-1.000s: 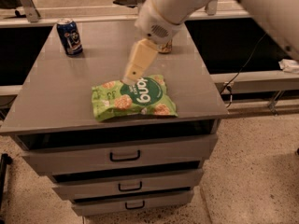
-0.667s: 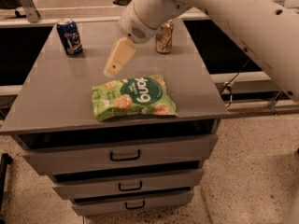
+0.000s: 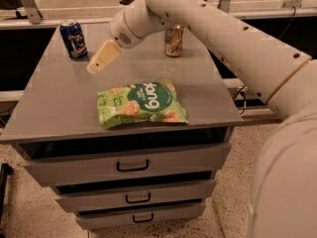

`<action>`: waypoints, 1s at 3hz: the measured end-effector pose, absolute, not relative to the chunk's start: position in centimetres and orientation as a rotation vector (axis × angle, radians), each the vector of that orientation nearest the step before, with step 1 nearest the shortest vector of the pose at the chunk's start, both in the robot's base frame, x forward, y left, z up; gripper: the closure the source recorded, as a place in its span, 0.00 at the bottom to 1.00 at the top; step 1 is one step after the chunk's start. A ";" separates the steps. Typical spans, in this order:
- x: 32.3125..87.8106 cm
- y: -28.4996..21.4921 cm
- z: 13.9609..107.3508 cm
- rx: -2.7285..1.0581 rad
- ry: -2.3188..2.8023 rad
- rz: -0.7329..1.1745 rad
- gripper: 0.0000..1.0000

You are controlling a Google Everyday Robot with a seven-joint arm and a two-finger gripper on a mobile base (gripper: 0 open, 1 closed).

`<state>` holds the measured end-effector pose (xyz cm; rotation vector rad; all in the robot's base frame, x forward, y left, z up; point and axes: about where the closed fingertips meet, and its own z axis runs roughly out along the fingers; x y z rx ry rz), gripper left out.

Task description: Knock pepsi can over

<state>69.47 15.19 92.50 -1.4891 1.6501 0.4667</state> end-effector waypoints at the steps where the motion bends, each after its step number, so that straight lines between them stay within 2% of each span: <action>1: 72.6 17.8 92.1 -1.355 1.660 0.528 0.00; 3: 77.3 24.3 93.2 -1.166 1.631 0.664 0.00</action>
Offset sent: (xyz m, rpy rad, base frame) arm 0.0908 0.0939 0.0210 0.3851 0.0829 -0.1683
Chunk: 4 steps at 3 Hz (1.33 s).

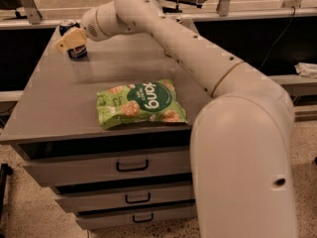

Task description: Knock pepsi can over

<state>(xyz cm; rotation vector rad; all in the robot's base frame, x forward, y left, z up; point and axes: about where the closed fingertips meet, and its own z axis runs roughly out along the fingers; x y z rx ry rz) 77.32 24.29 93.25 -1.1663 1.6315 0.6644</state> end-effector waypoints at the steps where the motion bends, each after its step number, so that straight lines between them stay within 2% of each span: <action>1: 79.6 26.1 92.5 -1.109 1.650 0.691 0.00; 2: 81.1 26.5 91.2 -1.062 1.695 0.693 0.00; 3: 81.8 26.3 89.8 -1.038 1.730 0.704 0.15; 4: 81.9 26.3 89.6 -1.023 1.727 0.730 0.39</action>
Offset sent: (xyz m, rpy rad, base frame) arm 0.0597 0.0192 -0.0346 0.0506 0.1090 -0.1365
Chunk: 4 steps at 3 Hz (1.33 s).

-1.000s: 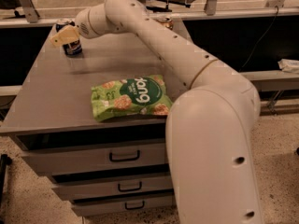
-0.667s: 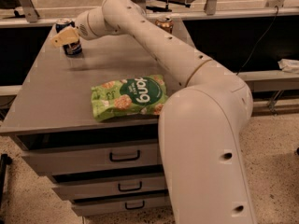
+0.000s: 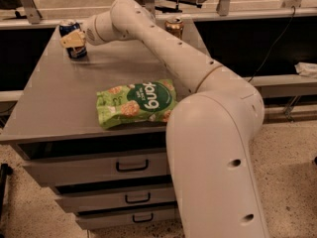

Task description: Knock pepsi can over

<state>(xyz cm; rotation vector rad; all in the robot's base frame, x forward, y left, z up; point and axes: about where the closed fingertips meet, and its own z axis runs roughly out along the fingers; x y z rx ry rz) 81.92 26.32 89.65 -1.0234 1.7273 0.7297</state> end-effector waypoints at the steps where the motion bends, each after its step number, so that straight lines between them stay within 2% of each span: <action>1: 81.6 26.6 90.1 -1.018 1.706 0.762 0.64; 2: 80.5 26.0 91.6 -1.054 1.666 0.758 0.85; 3: 77.9 21.7 94.5 -1.215 1.666 0.650 1.00; 4: 76.5 17.4 94.7 -1.349 1.746 0.529 1.00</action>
Offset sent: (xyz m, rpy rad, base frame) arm -0.0302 -0.0216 0.0523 0.0106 -0.1095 0.0907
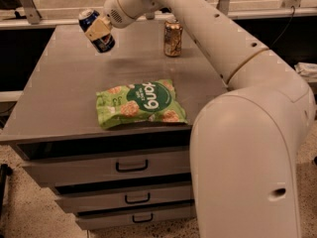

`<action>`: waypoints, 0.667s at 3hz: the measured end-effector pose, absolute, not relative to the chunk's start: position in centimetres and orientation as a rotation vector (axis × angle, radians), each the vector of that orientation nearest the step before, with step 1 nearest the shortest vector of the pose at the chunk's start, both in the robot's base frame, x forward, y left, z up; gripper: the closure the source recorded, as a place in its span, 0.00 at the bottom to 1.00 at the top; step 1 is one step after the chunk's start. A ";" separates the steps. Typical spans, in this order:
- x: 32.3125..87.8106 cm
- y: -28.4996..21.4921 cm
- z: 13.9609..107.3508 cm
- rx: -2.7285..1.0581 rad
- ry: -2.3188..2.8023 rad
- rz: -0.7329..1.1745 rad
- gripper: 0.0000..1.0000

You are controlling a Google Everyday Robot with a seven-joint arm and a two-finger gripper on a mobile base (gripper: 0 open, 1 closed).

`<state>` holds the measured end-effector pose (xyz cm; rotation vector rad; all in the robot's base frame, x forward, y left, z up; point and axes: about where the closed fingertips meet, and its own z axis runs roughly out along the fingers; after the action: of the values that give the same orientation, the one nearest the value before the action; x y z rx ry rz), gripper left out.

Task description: Knock pepsi can over

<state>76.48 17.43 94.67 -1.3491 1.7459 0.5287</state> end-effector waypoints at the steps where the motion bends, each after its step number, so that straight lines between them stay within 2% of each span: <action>1: 74.5 12.9 92.7 -1.481 1.881 0.430 1.00; 2: 71.8 9.1 90.3 -1.623 2.018 0.372 1.00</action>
Offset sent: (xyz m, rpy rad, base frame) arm -0.0856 -0.1443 -0.0618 -0.5790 0.3047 0.0867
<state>71.83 9.12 90.26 -1.6232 2.0185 0.3719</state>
